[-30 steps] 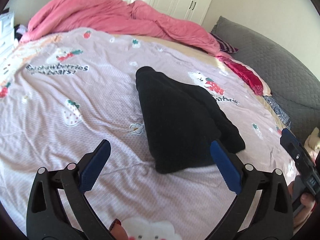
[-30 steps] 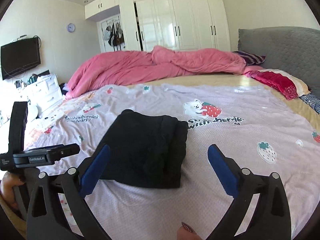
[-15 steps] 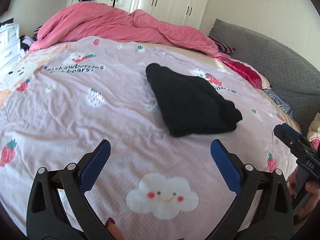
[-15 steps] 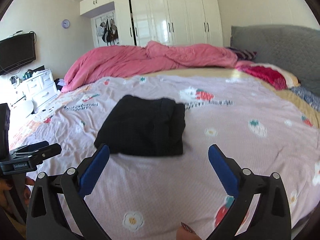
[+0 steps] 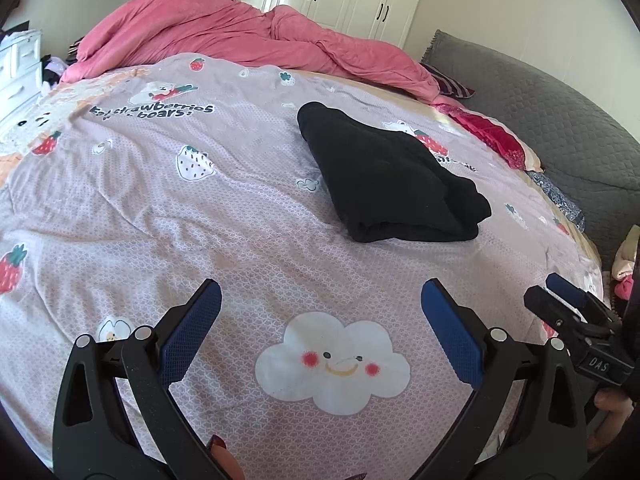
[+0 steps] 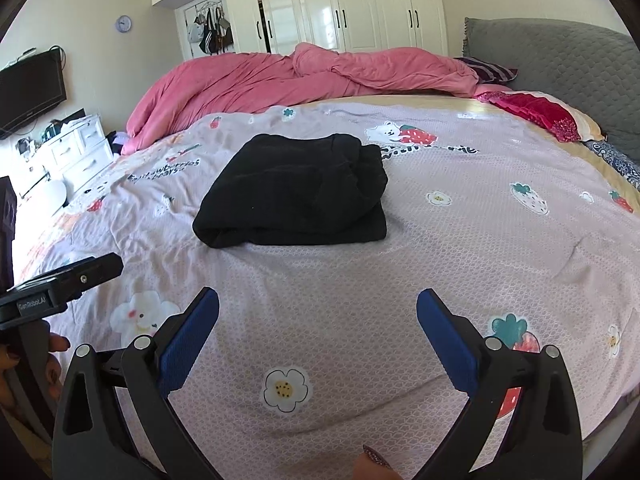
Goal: Fold small clothes
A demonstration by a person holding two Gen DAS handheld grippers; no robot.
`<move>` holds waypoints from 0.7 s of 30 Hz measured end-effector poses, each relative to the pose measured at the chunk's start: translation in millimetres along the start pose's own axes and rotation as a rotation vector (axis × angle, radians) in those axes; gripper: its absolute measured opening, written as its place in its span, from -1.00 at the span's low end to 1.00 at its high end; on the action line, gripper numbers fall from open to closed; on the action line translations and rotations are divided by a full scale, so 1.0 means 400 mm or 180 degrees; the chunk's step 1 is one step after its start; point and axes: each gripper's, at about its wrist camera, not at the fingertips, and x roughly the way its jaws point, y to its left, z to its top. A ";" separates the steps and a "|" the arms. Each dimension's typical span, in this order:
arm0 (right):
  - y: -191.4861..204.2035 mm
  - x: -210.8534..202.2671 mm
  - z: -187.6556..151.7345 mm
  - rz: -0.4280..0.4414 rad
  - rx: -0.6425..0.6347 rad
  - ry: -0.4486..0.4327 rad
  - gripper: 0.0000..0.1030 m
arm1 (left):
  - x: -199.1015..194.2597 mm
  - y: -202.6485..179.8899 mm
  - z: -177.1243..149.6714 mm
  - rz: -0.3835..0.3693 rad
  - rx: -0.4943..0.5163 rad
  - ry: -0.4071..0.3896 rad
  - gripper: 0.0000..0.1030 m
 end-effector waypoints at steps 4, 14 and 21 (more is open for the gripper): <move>0.003 0.004 -0.004 -0.0004 -0.0027 0.0012 0.92 | -0.002 0.002 -0.002 -0.0004 -0.0010 -0.0009 0.82; 0.002 0.012 -0.007 0.0019 -0.0003 0.0054 0.92 | -0.001 0.001 -0.005 0.0066 -0.0015 0.0012 0.82; -0.002 0.014 -0.008 0.0008 0.0003 0.0070 0.92 | 0.000 0.000 -0.005 0.0116 -0.0003 0.0026 0.82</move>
